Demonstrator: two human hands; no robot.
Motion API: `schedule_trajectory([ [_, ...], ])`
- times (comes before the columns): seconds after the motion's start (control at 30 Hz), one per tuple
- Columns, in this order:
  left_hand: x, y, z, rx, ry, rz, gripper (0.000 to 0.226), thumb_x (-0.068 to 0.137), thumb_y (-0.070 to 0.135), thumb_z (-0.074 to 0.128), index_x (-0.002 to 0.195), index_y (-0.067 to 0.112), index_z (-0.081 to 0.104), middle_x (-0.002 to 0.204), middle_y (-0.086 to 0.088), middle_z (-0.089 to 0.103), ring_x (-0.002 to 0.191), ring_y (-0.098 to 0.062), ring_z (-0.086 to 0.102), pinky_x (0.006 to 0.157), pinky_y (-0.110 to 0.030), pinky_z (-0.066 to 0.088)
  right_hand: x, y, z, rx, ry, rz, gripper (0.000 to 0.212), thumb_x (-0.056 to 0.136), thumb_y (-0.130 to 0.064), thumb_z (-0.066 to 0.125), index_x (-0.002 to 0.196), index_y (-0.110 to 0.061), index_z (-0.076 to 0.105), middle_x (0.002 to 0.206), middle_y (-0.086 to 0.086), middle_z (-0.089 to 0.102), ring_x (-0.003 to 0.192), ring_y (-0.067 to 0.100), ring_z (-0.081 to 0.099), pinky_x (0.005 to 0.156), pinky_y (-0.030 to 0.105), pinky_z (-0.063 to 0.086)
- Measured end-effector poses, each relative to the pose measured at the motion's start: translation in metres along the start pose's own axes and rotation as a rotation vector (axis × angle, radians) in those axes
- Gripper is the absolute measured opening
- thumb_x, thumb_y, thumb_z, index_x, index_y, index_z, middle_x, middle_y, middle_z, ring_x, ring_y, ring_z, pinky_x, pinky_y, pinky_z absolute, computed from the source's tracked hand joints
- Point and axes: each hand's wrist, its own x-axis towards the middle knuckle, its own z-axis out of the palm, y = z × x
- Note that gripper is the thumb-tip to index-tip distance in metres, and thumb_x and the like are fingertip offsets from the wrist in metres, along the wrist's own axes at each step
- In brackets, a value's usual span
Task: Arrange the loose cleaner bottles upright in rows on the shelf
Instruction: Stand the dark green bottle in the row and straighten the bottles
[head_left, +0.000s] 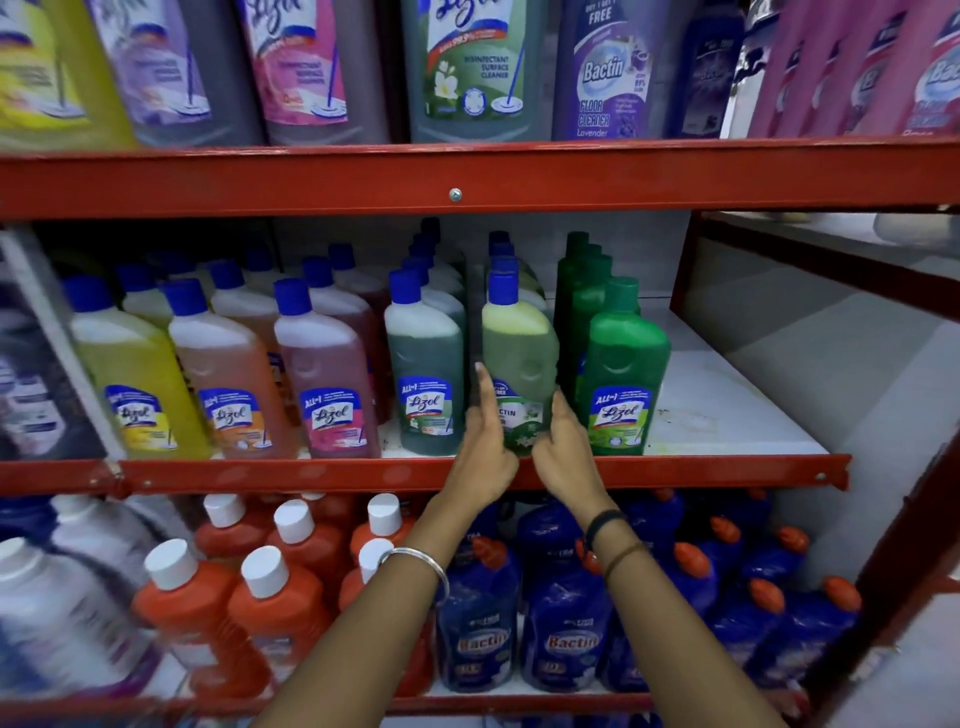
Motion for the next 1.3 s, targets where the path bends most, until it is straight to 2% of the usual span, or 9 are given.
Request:
schedule_trajectory([
  [0.17, -0.013, 0.004, -0.002, 0.07, 0.015, 0.027, 0.105, 0.076, -0.01, 0.041, 0.129, 0.035, -0.037, 0.137, -0.027, 0.032, 0.11, -0.035, 0.048, 0.095, -0.036, 0.041, -0.003, 0.004, -0.004, -0.071, 0.0, 0.041, 0.061, 0.082, 0.008, 0.034, 0.142, -0.002, 0.029, 0.129, 0.021, 0.052, 0.109, 0.031, 0.054, 0.086, 0.025, 0.043],
  [0.4, -0.019, 0.004, -0.001, 0.079, 0.017, 0.047, 0.104, 0.076, -0.01, 0.041, 0.131, 0.032, -0.036, 0.139, -0.029, 0.029, 0.114, -0.036, 0.045, 0.093, -0.032, 0.038, -0.006, 0.007, -0.003, -0.084, -0.005, 0.071, 0.063, 0.085, 0.0, 0.039, 0.146, -0.004, 0.022, 0.135, 0.02, 0.048, 0.118, 0.032, 0.049, 0.098, 0.035, 0.043],
  [0.5, -0.025, 0.003, -0.009, 0.003, 0.077, 0.017, 0.096, 0.078, -0.01, 0.041, 0.143, 0.029, -0.017, 0.141, -0.019, 0.029, 0.128, -0.031, 0.035, 0.102, -0.032, 0.032, -0.022, -0.001, 0.006, -0.155, 0.228, 0.053, 0.052, 0.087, -0.013, 0.047, 0.137, -0.004, 0.037, 0.131, 0.017, 0.048, 0.118, 0.028, 0.047, 0.099, 0.035, 0.04],
  [0.6, -0.031, -0.008, -0.023, -0.023, 0.368, 0.027, 0.09, 0.074, -0.013, 0.045, 0.147, 0.019, 0.003, 0.141, -0.017, 0.023, 0.131, -0.029, 0.027, 0.105, -0.028, 0.026, -0.05, -0.023, 0.024, -0.032, 0.479, -0.18, 0.037, 0.089, -0.018, 0.048, 0.125, -0.01, 0.045, 0.123, 0.004, 0.043, 0.112, 0.019, 0.048, 0.095, 0.032, 0.044],
  [0.7, -0.025, -0.022, -0.039, -0.02, 0.441, -0.002, 0.091, 0.071, -0.015, 0.046, 0.146, 0.008, 0.002, 0.141, -0.021, 0.02, 0.13, -0.034, 0.029, 0.106, -0.02, 0.021, -0.052, -0.038, 0.048, 0.086, 0.167, -0.232, 0.045, 0.088, -0.018, 0.04, 0.133, -0.011, 0.041, 0.131, 0.002, 0.044, 0.123, 0.014, 0.043, 0.108, 0.03, 0.036],
  [0.8, -0.013, -0.032, -0.054, -0.046, 0.336, -0.116, 0.095, 0.076, -0.008, 0.053, 0.145, 0.008, -0.011, 0.148, -0.025, 0.009, 0.135, -0.038, 0.023, 0.113, -0.035, 0.022, -0.035, -0.044, 0.069, 0.054, -0.059, -0.094, 0.055, 0.094, -0.017, 0.036, 0.146, -0.007, 0.02, 0.154, 0.009, 0.026, 0.142, 0.018, 0.024, 0.112, 0.02, 0.016],
  [0.9, -0.01, -0.042, -0.062, -0.011, 0.186, -0.14, 0.096, 0.081, -0.001, 0.052, 0.142, 0.011, -0.02, 0.15, -0.028, 0.01, 0.136, -0.04, 0.022, 0.114, -0.044, 0.023, -0.019, -0.051, 0.08, 0.068, -0.09, 0.018, 0.056, 0.097, -0.014, 0.034, 0.148, -0.006, 0.014, 0.157, 0.013, 0.021, 0.144, 0.021, 0.022, 0.112, 0.021, 0.016],
  [1.03, -0.011, -0.054, -0.065, 0.074, 0.103, -0.12, 0.108, 0.083, 0.008, 0.058, 0.132, 0.028, -0.036, 0.146, -0.029, 0.018, 0.13, -0.043, 0.033, 0.11, -0.049, 0.031, -0.01, -0.055, 0.082, 0.051, -0.047, 0.103, 0.054, 0.096, -0.009, 0.033, 0.148, -0.008, 0.019, 0.145, 0.019, 0.043, 0.13, 0.03, 0.044, 0.106, 0.031, 0.034],
  [1.3, -0.028, -0.051, -0.076, 0.132, 0.03, -0.089, 0.117, 0.071, -0.012, 0.054, 0.13, 0.03, -0.038, 0.146, -0.025, 0.016, 0.126, -0.037, 0.038, 0.105, -0.041, 0.039, -0.014, -0.062, 0.077, 0.0, -0.055, 0.123, 0.055, 0.093, -0.006, 0.033, 0.147, -0.007, 0.023, 0.111, 0.021, 0.062, 0.091, 0.03, 0.058, 0.075, 0.031, 0.044],
])
